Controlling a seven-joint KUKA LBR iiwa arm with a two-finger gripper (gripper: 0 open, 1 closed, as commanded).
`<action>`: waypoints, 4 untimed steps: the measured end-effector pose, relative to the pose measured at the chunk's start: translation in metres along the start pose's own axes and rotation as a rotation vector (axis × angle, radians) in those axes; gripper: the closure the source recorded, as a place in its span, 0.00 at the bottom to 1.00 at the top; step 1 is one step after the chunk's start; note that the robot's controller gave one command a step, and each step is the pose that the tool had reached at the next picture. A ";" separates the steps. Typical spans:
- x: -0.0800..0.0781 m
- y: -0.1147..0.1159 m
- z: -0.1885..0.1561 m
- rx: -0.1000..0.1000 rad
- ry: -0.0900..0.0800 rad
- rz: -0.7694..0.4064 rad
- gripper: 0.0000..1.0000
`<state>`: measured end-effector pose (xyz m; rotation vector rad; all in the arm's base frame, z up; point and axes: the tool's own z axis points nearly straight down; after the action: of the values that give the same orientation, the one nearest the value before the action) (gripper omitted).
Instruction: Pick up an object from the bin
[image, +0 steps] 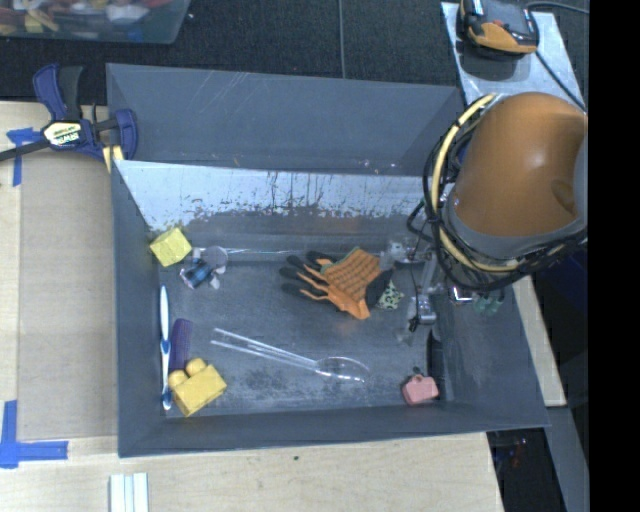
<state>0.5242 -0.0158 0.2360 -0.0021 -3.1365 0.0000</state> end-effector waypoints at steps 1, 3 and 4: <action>-0.002 0.000 -0.004 0.000 -0.009 0.000 0.00; -0.092 0.038 0.086 0.000 -0.020 0.100 0.00; -0.099 0.025 0.115 -0.002 -0.017 0.139 0.00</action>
Offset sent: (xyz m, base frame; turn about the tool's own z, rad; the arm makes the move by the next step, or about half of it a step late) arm 0.0959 0.0643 -0.1660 -0.1110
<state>0.6222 0.0089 0.1202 -0.2217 -3.1456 -0.0021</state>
